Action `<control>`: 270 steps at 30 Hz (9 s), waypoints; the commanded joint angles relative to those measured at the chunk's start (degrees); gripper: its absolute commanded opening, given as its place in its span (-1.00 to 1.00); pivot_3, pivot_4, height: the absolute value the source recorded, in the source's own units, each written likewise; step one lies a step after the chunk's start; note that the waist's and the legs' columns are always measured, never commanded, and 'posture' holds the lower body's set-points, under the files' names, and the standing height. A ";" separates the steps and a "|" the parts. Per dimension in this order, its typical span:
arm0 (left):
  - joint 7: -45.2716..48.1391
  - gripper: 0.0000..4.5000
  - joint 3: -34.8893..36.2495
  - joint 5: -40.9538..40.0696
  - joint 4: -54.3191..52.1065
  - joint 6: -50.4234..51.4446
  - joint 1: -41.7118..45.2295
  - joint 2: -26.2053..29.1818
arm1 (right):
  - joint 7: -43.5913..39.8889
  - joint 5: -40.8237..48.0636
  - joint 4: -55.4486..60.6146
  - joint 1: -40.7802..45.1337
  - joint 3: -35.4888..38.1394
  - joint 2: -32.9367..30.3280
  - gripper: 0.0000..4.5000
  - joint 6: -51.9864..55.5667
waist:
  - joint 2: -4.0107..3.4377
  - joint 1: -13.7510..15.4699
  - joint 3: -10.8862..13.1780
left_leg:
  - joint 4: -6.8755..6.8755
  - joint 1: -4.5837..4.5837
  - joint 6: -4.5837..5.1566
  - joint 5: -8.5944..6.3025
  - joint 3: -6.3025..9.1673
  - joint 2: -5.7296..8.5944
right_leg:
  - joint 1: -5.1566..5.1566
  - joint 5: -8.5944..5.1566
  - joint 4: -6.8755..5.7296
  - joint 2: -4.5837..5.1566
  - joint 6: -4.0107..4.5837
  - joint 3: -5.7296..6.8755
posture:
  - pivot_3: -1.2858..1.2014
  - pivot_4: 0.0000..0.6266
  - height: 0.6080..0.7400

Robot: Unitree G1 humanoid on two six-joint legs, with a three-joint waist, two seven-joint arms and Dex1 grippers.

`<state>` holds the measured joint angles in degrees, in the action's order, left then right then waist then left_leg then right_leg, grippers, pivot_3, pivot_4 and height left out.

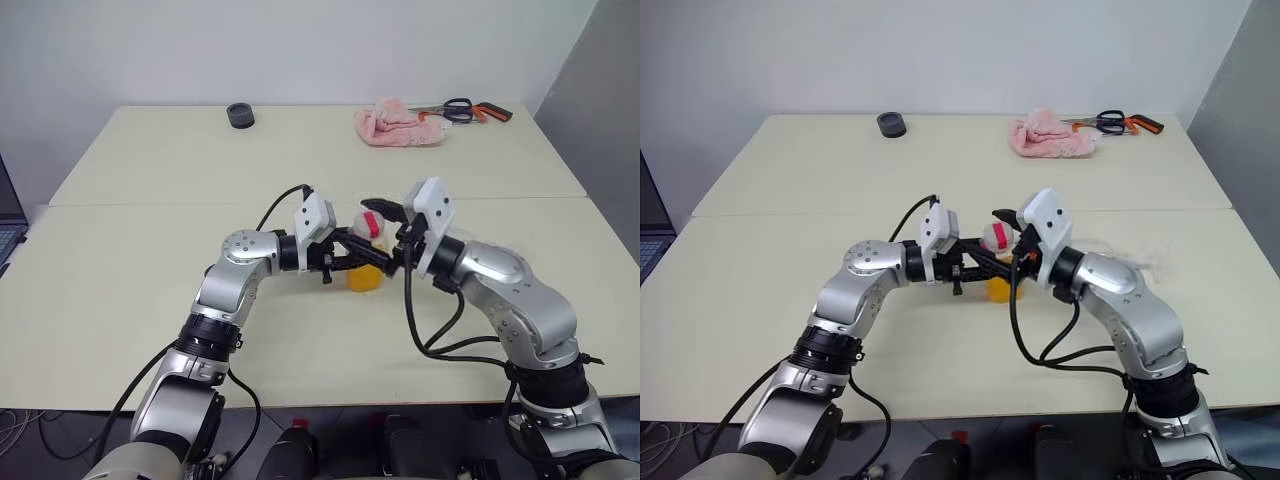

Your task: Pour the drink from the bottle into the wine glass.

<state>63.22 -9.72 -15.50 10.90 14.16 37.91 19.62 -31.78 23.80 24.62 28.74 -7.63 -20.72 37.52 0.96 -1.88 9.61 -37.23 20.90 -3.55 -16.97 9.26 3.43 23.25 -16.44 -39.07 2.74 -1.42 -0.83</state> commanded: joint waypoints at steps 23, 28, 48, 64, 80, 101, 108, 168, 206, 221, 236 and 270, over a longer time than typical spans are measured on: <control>4.09 -0.23 1.35 -4.04 -2.92 0.80 3.43 0.53 | -28.34 2.45 -14.10 9.01 -5.36 -3.57 -0.16 -14.23 | 0.00 -0.22 0.00 | -0.10 -0.02 0.02 0.00 -0.10 0.00 | -0.01 0.06 -0.03 -0.09 -0.05 0.07 | 0.03 -0.52 1.00; 6.63 -0.23 0.97 -3.95 -2.92 0.80 4.58 1.03 | -45.07 -1.30 -31.36 19.32 -8.87 -6.32 -0.16 -18.74 | 0.00 -0.57 0.00 | -0.36 0.02 0.09 -0.05 -0.08 0.00 | -0.07 0.10 -0.05 -0.13 -0.07 0.10 | 0.03 -0.52 1.00; 1.35 -0.23 1.32 -1.02 2.15 -0.13 5.39 -0.25 | -5.98 4.39 5.58 -2.12 8.46 -1.98 1.00 -0.96 | 0.02 0.02 -0.04 | -0.67 0.41 0.11 -0.07 0.05 0.10 | 0.14 0.18 -0.10 0.10 -0.13 -0.01 | 0.03 -0.52 1.00; 1.06 -0.23 1.01 0.77 6.58 -1.76 7.81 -1.18 | 16.40 -11.88 10.98 -6.47 -2.57 6.21 1.00 -0.16 | 0.02 -0.04 -0.04 | -0.78 0.32 0.13 -0.06 -0.04 0.12 | 0.22 0.17 -0.45 0.05 -0.14 -0.04 | 0.03 -0.52 1.00; 1.63 -0.23 1.00 0.95 6.74 -2.28 7.61 -0.89 | 15.67 -12.35 9.01 -6.03 -2.98 8.44 -0.19 -1.38 | 0.02 -0.05 -0.04 | -0.77 0.32 0.13 -0.06 -0.04 0.12 | 0.21 0.18 -0.45 0.03 -0.14 -0.03 | 0.03 -0.52 1.00; 5.54 -0.23 0.70 0.28 7.05 -1.82 8.84 -0.79 | -35.61 -2.59 -30.88 17.68 -2.88 -6.64 -0.19 -18.82 | 0.01 -0.82 -0.03 | -0.68 0.07 0.18 -0.08 -0.14 -0.01 | -0.02 0.20 -0.32 -0.33 -0.16 -0.04 | 0.03 -0.52 1.00; 5.00 -0.23 0.81 0.16 5.71 -1.09 7.91 -0.74 | -30.77 -2.20 -28.03 14.88 1.11 -6.57 0.59 -17.73 | 0.01 -0.81 -0.03 | -0.69 0.15 0.17 -0.08 -0.11 0.05 | 0.04 0.20 -0.31 -0.05 -0.16 -0.03 | 0.03 -0.52 1.00; 5.19 -0.23 -0.12 2.72 9.01 -1.49 9.44 0.50 | 14.22 -18.77 4.76 -3.51 -7.24 9.74 -0.18 -9.24 | 0.01 -0.20 -0.03 | -0.73 0.24 0.16 -0.07 -0.08 0.07 | 0.19 0.20 -0.43 -0.11 -0.17 -0.06 | 0.03 -0.52 1.00; 8.34 -0.25 -1.29 3.24 8.76 0.04 10.09 2.17 | -5.54 -9.93 1.66 0.54 1.31 -1.72 1.00 -14.43 | 0.01 -0.72 -0.03 | -0.69 0.27 0.16 -0.08 -0.10 0.07 | 0.23 0.20 -0.40 -0.03 -0.17 -0.08 | 0.03 -0.52 1.00; 9.57 -0.25 -1.60 3.96 10.21 -0.51 10.94 2.47 | 1.50 -18.15 2.94 -1.35 -3.92 -0.95 1.00 -14.85 | 0.01 -0.69 -0.03 | -0.74 0.25 0.16 -0.08 -0.10 0.07 | 0.20 0.20 -0.43 -0.09 -0.17 -0.06 | 0.03 -0.52 1.00; 10.15 -0.25 -1.66 4.03 9.42 -0.67 10.38 2.85 | 3.99 -20.82 0.74 -1.11 -2.84 -0.62 1.00 -14.93 | 0.01 -0.71 -0.03 | -0.74 0.25 0.16 -0.08 -0.10 0.07 | 0.20 0.20 -0.43 -0.10 -0.17 -0.07 | 0.03 -0.52 1.00; 10.09 -0.25 -1.35 4.42 11.50 -2.42 11.35 3.41 | -1.61 -8.31 10.57 -5.12 4.23 -6.57 1.00 -8.26 | 0.01 -0.72 -0.03 | -0.73 0.25 0.17 -0.08 -0.10 0.06 | 0.18 0.20 -0.43 -0.11 -0.17 -0.06 | 0.03 -0.52 1.00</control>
<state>73.16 -11.48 -10.88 22.96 12.98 47.73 22.80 -32.71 13.42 31.92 23.19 -4.73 -27.04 28.52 0.97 -2.59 9.58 -37.96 21.15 -3.38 -17.05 9.15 3.48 23.43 -16.24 -39.49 2.64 -1.59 -0.89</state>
